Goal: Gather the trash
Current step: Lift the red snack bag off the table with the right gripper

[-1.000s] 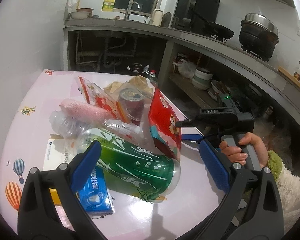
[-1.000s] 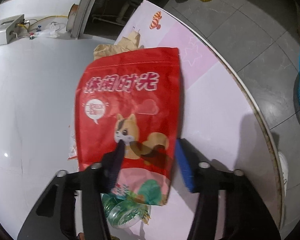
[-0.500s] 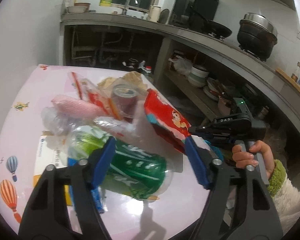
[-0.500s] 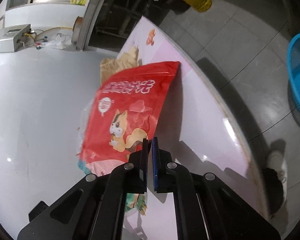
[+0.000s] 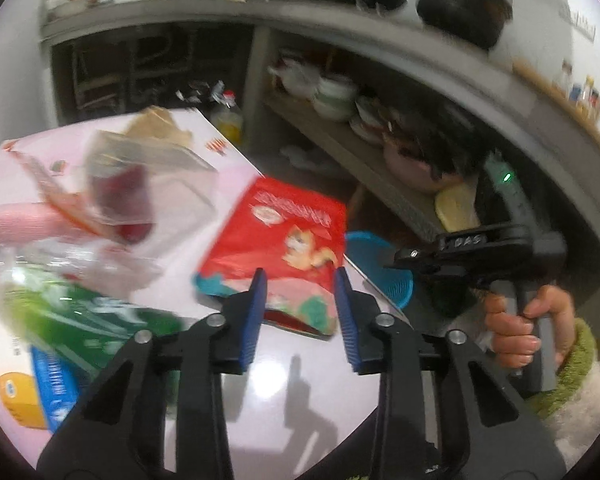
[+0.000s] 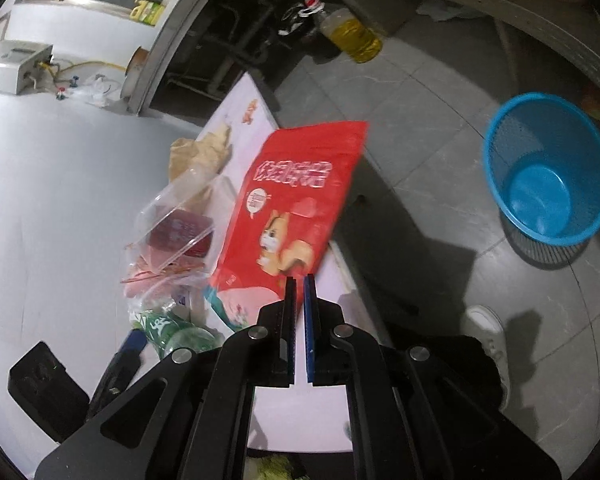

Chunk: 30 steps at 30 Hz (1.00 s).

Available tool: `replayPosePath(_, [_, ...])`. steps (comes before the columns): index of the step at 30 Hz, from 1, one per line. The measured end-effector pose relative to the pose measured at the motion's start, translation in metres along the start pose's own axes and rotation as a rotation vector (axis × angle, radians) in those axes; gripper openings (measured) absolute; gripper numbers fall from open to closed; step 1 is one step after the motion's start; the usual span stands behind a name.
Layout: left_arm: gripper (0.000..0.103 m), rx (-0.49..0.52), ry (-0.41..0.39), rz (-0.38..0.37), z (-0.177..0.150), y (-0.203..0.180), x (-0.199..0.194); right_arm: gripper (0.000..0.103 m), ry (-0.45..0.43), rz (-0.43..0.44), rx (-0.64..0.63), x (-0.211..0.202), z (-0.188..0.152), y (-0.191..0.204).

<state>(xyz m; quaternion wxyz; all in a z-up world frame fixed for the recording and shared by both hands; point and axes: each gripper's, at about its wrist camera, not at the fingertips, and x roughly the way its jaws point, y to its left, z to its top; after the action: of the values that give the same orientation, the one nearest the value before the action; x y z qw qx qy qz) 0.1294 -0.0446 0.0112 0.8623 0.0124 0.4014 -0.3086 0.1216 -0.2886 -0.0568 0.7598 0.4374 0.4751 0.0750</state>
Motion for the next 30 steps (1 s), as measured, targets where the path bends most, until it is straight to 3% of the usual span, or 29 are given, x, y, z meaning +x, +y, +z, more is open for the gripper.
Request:
replayPosePath(5, [0.020,0.027,0.092,0.022,-0.008,-0.015,0.035,0.009,-0.021,0.081,0.061,-0.003,0.002,-0.016])
replayPosePath(7, [0.020,0.019,0.108,0.026,-0.012,-0.014,0.038,0.024,-0.026,0.110,0.068,0.005,0.011,-0.019])
replayPosePath(8, [0.020,0.016,0.112,0.030,-0.013,-0.014,0.036,0.044,-0.027,0.115,0.075,0.007,0.015,-0.023])
replayPosePath(9, [0.020,0.013,0.113,0.033,-0.013,-0.013,0.035,0.054,-0.028,0.124,0.085,0.013,0.020,-0.024])
replayPosePath(12, [0.020,0.010,0.104,0.050,-0.014,-0.011,0.029,0.054,-0.003,0.158,0.105,0.037,0.033,-0.026])
replayPosePath(17, [0.020,0.005,0.077,0.064,-0.016,-0.004,0.013,0.052,0.012,0.173,0.096,0.065,0.045,-0.019])
replayPosePath(19, [0.020,0.007,0.057,0.067,-0.017,0.000,0.005,0.040,0.002,0.166,0.076,0.066,0.046,-0.013])
replayPosePath(21, [0.020,0.007,0.027,0.072,-0.018,0.005,-0.007,0.020,-0.008,0.157,0.065,0.066,0.047,-0.010])
replayPosePath(23, [0.020,0.013,0.000,0.081,-0.018,0.010,-0.017,0.006,-0.011,0.152,0.058,0.065,0.047,-0.009])
replayPosePath(25, [0.024,0.016,-0.015,0.087,-0.018,0.015,-0.025,0.005,-0.021,0.154,0.046,0.060,0.046,-0.008])
replayPosePath(27, [0.035,0.010,-0.030,0.086,-0.018,0.021,-0.033,0.004,-0.038,0.165,0.028,0.051,0.045,-0.006])
replayPosePath(30, [0.036,0.012,-0.039,0.090,-0.024,0.026,-0.043,0.004,-0.069,0.195,0.030,0.032,0.045,-0.010])
